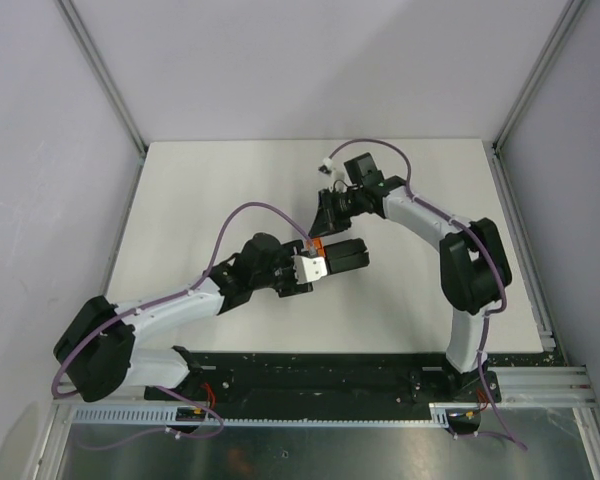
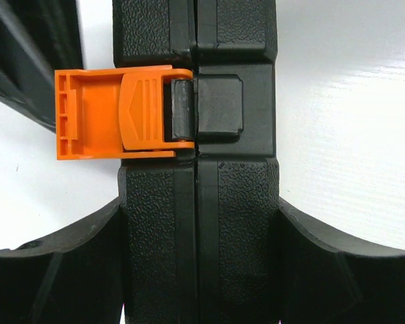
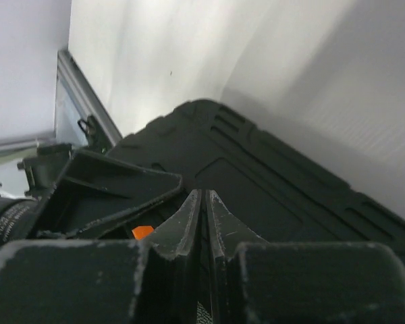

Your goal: Pack the tool kit

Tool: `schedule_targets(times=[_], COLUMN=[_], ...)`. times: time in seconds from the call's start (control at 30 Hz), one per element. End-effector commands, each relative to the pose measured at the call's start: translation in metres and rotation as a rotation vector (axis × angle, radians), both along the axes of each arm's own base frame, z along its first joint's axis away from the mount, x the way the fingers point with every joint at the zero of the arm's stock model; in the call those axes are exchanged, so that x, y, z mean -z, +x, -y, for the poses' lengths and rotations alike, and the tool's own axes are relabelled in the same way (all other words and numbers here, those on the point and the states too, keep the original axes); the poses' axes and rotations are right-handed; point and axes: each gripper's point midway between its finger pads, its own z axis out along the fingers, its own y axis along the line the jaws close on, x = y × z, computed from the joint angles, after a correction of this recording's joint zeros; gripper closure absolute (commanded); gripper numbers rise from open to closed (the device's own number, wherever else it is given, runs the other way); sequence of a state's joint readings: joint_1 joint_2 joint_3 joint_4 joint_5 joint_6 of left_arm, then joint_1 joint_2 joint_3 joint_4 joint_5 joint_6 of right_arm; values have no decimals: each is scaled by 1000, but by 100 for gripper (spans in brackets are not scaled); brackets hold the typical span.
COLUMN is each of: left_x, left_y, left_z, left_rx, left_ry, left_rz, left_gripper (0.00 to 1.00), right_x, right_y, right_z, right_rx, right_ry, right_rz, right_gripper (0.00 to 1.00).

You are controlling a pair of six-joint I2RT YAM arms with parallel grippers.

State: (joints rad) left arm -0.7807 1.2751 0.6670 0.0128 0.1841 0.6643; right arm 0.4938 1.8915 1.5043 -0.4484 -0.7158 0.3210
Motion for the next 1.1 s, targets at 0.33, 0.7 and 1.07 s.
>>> schedule_targets(times=[0.33, 0.7, 1.07], left_x=[15, 15, 17], left_y=[-11, -10, -7], left_z=[-9, -6, -5], left_rx=[-16, -21, -25], left_ry=[35, 25, 30], left_rz=[-80, -105, -115], left_gripper=[100, 100, 100], right_x=[-45, -44, -10], right_y=[-55, -79, -105], right_z=[8, 18, 21], right_rx=[-215, -244, -279], right_ry=[134, 115, 0], right_rz=[-70, -79, -141], right_gripper=[90, 90, 90])
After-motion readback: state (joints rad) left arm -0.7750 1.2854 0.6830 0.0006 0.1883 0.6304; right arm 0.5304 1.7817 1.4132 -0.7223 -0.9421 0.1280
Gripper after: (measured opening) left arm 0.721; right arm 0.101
